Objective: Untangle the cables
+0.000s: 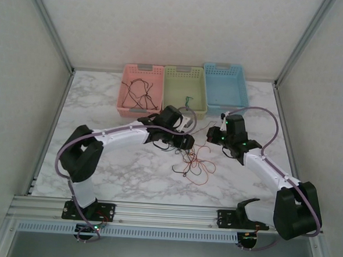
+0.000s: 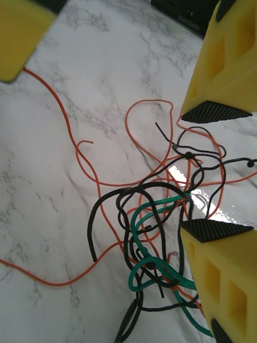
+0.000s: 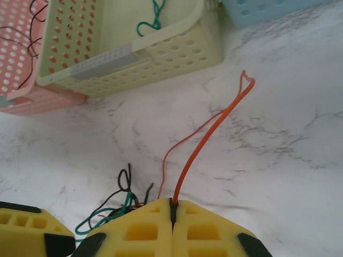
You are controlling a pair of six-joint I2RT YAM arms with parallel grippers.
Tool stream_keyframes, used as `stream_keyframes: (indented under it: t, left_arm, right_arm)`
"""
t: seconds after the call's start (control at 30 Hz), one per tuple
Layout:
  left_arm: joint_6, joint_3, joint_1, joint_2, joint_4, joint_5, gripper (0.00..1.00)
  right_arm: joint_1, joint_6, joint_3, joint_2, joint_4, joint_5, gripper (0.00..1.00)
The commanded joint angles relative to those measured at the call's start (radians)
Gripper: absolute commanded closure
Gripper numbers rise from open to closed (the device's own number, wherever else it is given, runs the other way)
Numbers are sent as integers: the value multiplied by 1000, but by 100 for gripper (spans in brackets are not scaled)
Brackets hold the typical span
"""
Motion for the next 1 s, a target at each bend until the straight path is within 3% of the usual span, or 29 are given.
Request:
stream_keyframes:
  t: [0.0,0.57,0.7,0.9,0.97]
  left_arm:
    - [32,57,-21,35,-44,21,50]
    - [45,88,-22,111,-62,-4,62]
    - [42,82,-22,100,-52,-7,73]
    - [30,49,-20,28,-53,-38,99]
    - [24,21,-13,-39,-71,-63,100]
  right_arm:
    - [-14,-2,-23,-25,-7,-9,100]
    - [-25,-12,-33,-30,-10,-20,100]
    - [-29,-24,-33,-34,-22,-15,100]
    - [-38,-33,-30,-43,-35,-13,100]
    - [-46,-34,-31,-49,-37,-9,100]
